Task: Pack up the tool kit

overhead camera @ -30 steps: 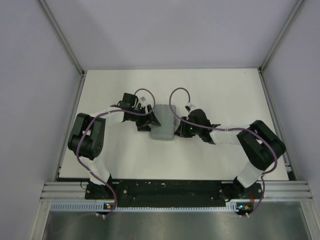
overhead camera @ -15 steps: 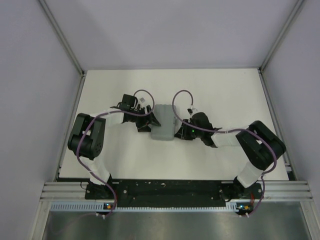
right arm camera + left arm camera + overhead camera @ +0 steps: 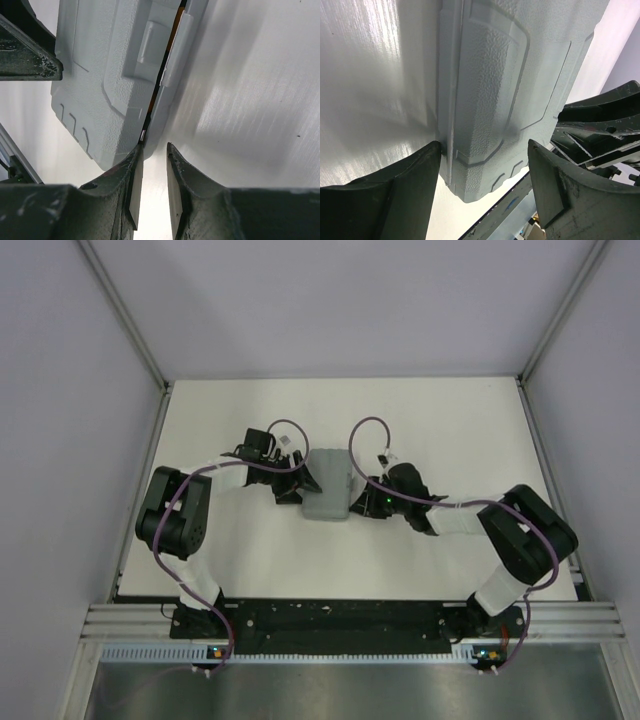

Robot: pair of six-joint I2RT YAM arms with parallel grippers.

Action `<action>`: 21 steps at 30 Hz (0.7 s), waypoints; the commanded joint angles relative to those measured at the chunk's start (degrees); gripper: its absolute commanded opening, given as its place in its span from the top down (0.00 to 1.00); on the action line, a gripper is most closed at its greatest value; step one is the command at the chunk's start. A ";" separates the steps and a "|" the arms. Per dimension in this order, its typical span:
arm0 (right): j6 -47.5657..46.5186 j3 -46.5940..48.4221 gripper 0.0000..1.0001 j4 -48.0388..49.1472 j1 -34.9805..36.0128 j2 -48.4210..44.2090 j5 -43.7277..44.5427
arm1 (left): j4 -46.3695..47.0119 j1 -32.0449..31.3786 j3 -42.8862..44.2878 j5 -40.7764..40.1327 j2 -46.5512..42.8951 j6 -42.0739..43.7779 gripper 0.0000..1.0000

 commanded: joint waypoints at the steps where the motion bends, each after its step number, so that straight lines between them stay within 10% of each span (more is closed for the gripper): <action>1: 0.46 0.66 0.75 3.69 -0.29 1.60 -1.50 | 1.68 -0.51 0.80 2.10 0.07 -0.23 0.27; 21: 0.55 -1.36 0.76 -1.23 -0.99 -4.89 6.32 | 1.51 -1.13 0.62 0.79 1.13 -0.14 0.28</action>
